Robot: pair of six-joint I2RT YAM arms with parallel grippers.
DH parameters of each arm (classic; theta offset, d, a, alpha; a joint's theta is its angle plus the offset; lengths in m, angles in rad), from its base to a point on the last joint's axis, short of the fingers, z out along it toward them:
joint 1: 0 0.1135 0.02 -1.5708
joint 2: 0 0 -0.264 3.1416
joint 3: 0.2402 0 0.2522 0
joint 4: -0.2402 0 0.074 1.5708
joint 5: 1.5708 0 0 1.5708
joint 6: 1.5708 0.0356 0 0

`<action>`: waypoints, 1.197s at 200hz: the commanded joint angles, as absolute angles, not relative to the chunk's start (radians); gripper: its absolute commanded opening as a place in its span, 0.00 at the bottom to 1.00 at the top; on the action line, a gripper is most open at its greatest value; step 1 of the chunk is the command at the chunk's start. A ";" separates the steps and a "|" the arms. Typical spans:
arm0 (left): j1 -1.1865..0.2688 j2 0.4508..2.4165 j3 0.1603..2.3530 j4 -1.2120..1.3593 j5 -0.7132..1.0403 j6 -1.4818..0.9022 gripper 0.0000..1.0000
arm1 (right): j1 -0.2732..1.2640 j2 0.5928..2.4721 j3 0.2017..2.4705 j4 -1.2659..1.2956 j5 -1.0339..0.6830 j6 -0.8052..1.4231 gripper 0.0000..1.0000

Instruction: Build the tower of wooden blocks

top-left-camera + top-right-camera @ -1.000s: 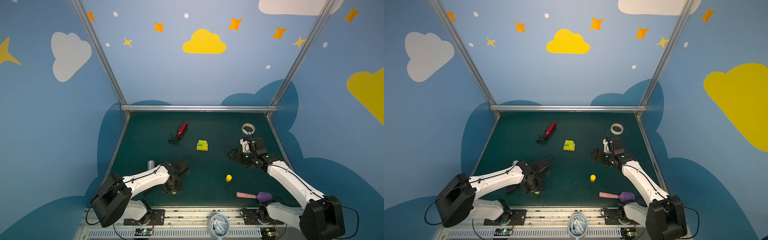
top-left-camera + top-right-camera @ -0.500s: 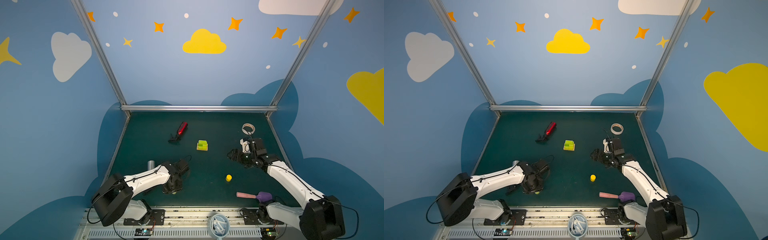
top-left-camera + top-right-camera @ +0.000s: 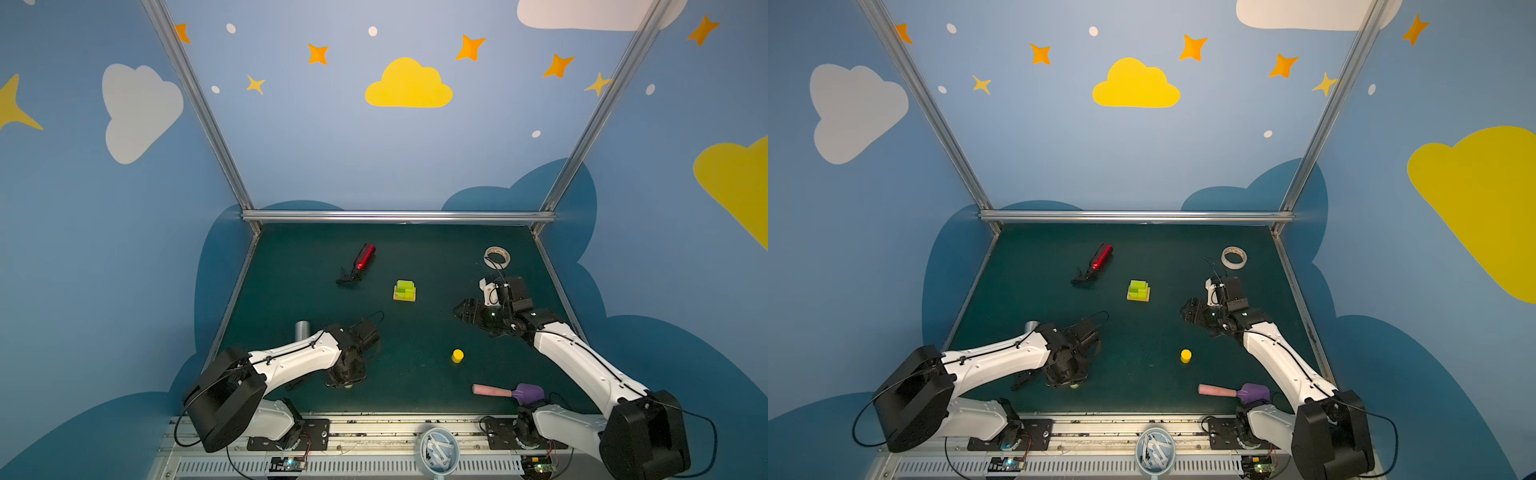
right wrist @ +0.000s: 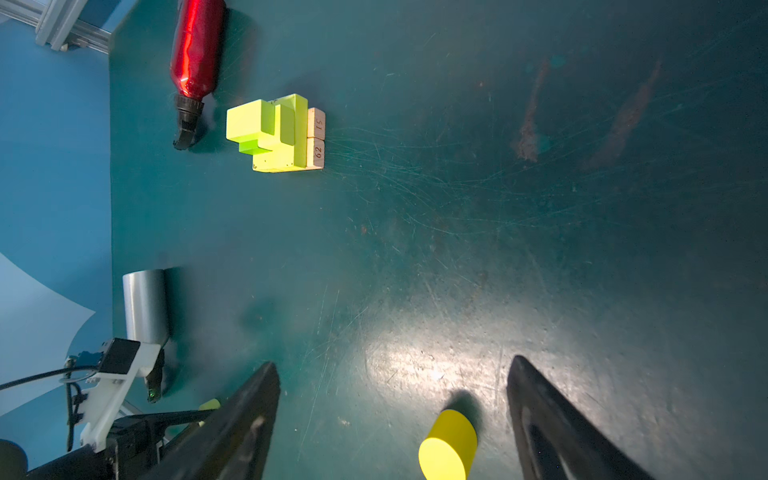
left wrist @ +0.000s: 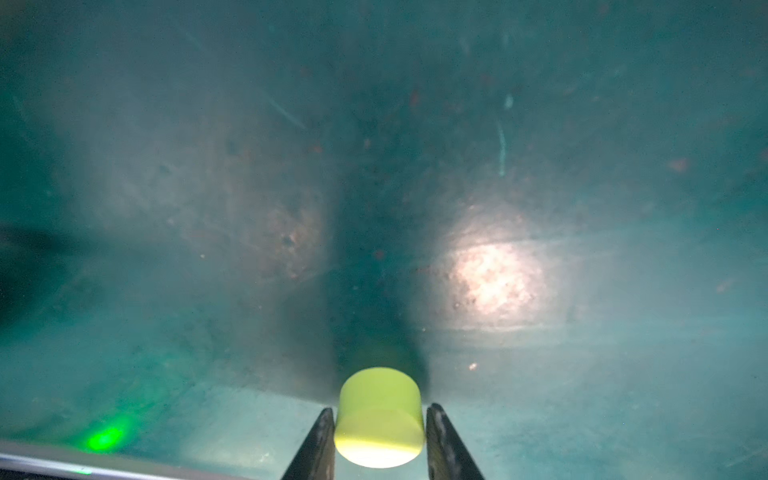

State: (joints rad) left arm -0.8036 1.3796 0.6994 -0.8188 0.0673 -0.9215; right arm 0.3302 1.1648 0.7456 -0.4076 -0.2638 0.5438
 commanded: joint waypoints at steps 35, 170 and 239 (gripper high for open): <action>-0.808 1.387 0.711 -0.836 0.054 -0.929 0.28 | 0.334 1.167 0.735 -0.404 -0.259 0.547 0.84; -0.767 1.558 0.912 -0.860 0.009 -0.765 0.28 | 0.371 1.197 0.770 -0.627 -0.241 0.398 0.82; -0.680 1.740 1.072 -0.822 0.015 -0.632 0.28 | 0.423 1.152 0.752 -0.740 -0.201 0.393 0.81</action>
